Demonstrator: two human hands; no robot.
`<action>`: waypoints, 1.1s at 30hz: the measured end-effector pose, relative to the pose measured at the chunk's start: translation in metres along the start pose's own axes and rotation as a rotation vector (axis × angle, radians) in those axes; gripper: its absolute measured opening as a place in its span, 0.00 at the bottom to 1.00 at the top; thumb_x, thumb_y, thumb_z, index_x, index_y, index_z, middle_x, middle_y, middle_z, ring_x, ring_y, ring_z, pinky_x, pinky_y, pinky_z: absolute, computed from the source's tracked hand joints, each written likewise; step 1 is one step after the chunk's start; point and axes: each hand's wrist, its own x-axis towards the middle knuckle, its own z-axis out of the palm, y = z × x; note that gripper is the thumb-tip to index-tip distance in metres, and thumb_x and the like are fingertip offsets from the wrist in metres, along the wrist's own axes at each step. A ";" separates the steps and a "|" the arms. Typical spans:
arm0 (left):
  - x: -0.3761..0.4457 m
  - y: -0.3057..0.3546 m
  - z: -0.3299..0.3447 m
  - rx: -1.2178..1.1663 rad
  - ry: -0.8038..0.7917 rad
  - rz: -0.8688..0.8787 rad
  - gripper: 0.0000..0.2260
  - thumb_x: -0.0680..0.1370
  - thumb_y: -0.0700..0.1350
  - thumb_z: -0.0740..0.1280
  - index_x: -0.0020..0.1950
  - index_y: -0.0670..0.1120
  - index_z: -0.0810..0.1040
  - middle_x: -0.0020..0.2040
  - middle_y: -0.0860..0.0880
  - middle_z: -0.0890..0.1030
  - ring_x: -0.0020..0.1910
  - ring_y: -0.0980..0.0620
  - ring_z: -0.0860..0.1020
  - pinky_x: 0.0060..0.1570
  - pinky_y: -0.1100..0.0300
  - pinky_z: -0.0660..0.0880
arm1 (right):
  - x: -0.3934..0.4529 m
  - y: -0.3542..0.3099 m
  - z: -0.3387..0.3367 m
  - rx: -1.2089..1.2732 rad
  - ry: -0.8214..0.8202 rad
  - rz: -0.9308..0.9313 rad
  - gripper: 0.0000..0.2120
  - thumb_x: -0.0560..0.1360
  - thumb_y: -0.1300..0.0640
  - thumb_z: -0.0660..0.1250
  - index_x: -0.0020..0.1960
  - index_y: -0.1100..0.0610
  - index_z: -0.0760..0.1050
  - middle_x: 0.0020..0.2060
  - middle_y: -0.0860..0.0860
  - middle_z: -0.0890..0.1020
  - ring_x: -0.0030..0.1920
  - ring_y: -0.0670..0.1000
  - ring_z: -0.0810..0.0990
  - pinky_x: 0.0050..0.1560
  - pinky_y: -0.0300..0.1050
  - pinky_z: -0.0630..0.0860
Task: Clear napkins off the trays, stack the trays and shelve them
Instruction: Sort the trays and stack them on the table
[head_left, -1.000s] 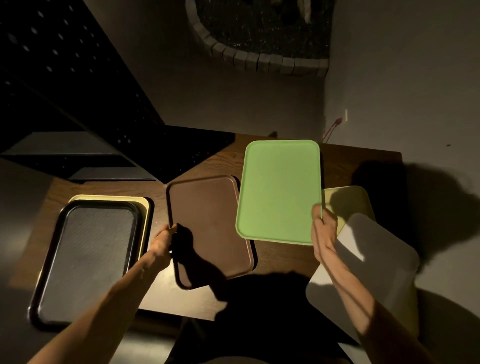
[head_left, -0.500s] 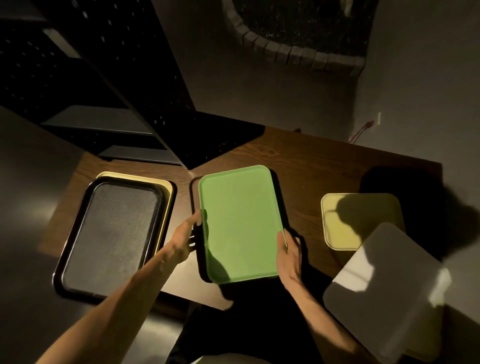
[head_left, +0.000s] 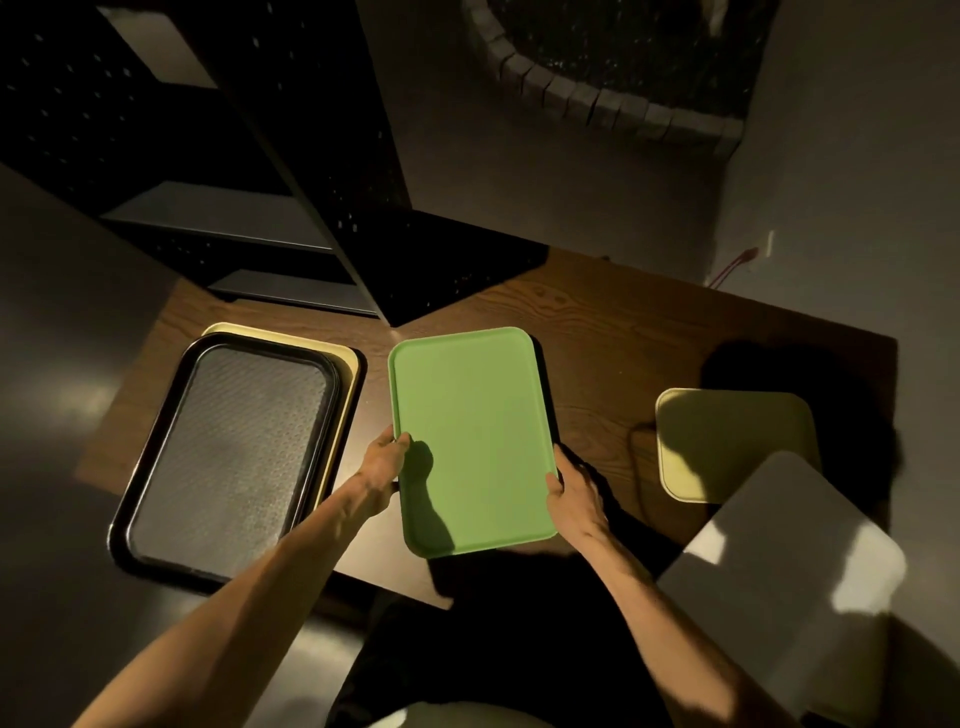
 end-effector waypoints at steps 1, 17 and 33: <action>-0.001 0.000 -0.001 -0.003 -0.002 0.000 0.17 0.84 0.43 0.57 0.73 0.48 0.69 0.61 0.45 0.76 0.58 0.44 0.73 0.51 0.45 0.74 | -0.001 -0.001 -0.001 0.086 -0.027 0.030 0.24 0.82 0.55 0.59 0.77 0.53 0.61 0.71 0.55 0.71 0.71 0.58 0.69 0.67 0.48 0.67; -0.046 0.031 -0.073 0.148 -0.131 0.238 0.22 0.81 0.39 0.64 0.75 0.46 0.67 0.56 0.45 0.81 0.53 0.49 0.78 0.55 0.55 0.75 | -0.032 -0.051 -0.010 0.392 -0.368 0.254 0.46 0.69 0.26 0.59 0.73 0.60 0.63 0.52 0.55 0.75 0.47 0.54 0.83 0.46 0.43 0.79; -0.050 0.055 -0.223 0.148 0.039 0.240 0.18 0.82 0.41 0.62 0.72 0.41 0.71 0.58 0.43 0.78 0.56 0.47 0.74 0.58 0.54 0.69 | -0.061 -0.186 0.062 0.138 -0.470 0.028 0.37 0.72 0.26 0.54 0.53 0.60 0.74 0.43 0.56 0.81 0.42 0.53 0.86 0.54 0.47 0.80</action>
